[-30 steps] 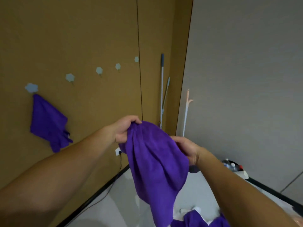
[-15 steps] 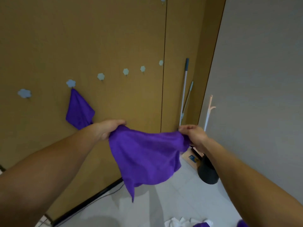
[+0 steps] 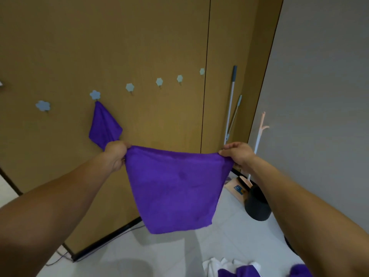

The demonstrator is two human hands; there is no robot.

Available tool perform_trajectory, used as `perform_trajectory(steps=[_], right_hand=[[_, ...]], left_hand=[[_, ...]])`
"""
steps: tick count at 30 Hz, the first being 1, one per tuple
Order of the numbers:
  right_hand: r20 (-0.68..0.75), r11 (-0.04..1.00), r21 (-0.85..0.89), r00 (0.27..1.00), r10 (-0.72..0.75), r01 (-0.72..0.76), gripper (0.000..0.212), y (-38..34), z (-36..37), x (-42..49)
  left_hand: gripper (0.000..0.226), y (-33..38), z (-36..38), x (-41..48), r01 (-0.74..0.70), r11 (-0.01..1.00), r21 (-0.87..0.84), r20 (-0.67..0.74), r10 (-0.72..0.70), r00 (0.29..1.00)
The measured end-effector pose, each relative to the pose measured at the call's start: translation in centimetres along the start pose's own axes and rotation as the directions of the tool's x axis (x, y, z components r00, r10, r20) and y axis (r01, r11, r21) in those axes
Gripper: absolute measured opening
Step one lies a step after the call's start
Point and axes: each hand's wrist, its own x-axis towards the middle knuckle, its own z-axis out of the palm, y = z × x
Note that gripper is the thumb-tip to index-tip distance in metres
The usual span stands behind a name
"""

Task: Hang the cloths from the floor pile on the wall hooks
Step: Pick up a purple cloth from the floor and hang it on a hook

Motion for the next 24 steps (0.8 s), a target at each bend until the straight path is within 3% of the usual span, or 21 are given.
perform_trajectory(steps=[4, 7, 10, 16, 24], right_hand=[[-0.002, 0.996, -0.057, 0.998, 0.07, -0.07, 0.032, -0.7, 0.5, 0.1], [0.158, 0.989, -0.075, 0.978, 0.135, -0.124, 0.036, -1.5, 1.3, -0.3], [0.265, 0.989, 0.011, 0.955, 0.137, -0.145, 0.044, -2.1, 2.2, -0.5], [-0.022, 0.997, 0.08, 1.0, -0.019, 0.02, 0.027, -3.4, 5.7, 0.0], [-0.126, 0.991, 0.07, 0.986, -0.106, 0.115, 0.012, -3.8, 7.9, 1.0]], left_hand=[[0.025, 0.5, -1.1, -0.2, -0.061, 0.998, 0.017, 0.009, 0.061, 0.998], [0.034, 1.1, -2.2, 0.1, -0.104, 0.993, 0.049, 0.024, 0.103, 0.994], [0.034, 2.0, -3.7, 0.7, -0.13, 0.99, 0.059, 0.021, 0.129, 0.991], [0.035, 2.9, -7.0, 2.8, -0.167, 0.976, 0.138, 0.005, 0.168, 0.986], [0.034, 3.2, -8.9, 3.9, -0.164, 0.984, 0.065, 0.031, 0.162, 0.986]])
